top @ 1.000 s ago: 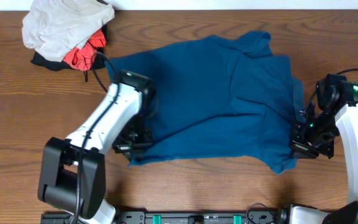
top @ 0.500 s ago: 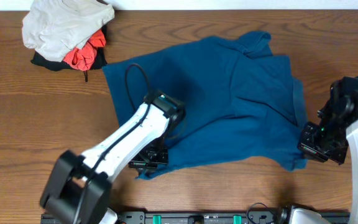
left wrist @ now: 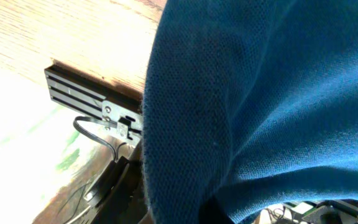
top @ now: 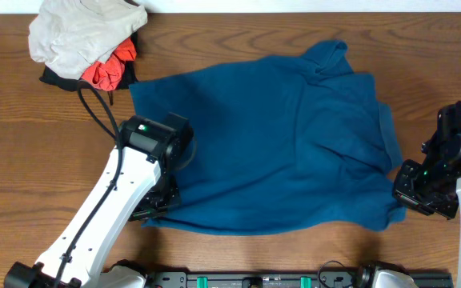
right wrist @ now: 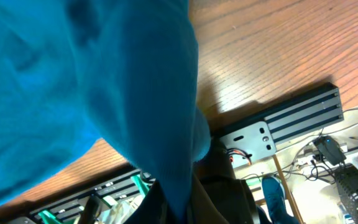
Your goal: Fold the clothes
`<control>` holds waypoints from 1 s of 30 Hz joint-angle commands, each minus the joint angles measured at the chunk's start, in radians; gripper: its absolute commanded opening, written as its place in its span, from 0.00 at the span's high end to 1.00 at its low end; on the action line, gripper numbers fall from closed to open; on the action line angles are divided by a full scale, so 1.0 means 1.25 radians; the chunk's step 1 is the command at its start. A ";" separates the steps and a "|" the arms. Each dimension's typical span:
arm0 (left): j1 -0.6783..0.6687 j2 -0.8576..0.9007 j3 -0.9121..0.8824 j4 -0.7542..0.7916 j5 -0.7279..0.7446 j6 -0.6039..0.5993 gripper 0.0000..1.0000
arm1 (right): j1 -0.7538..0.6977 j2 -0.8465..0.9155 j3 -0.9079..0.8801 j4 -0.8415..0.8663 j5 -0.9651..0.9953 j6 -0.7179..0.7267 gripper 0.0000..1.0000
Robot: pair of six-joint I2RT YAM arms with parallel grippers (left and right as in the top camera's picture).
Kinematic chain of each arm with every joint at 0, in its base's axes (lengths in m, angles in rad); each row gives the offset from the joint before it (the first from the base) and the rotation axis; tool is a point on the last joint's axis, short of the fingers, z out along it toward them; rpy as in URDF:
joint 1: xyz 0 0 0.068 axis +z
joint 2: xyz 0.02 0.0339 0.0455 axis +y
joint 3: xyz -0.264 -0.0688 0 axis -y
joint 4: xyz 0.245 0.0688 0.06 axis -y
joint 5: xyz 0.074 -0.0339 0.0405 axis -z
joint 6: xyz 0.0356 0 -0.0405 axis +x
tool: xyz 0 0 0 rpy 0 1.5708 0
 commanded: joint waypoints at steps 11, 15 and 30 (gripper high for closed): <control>0.007 -0.001 -0.002 0.138 -0.082 0.013 0.94 | -0.005 -0.008 0.017 0.128 0.056 0.066 0.93; 0.018 0.000 -0.002 0.139 -0.082 0.013 0.94 | -0.004 -0.008 0.017 0.131 0.024 0.058 0.93; 0.020 0.000 -0.002 0.127 -0.081 0.013 0.94 | -0.005 -0.009 -0.138 0.088 -0.041 0.080 0.62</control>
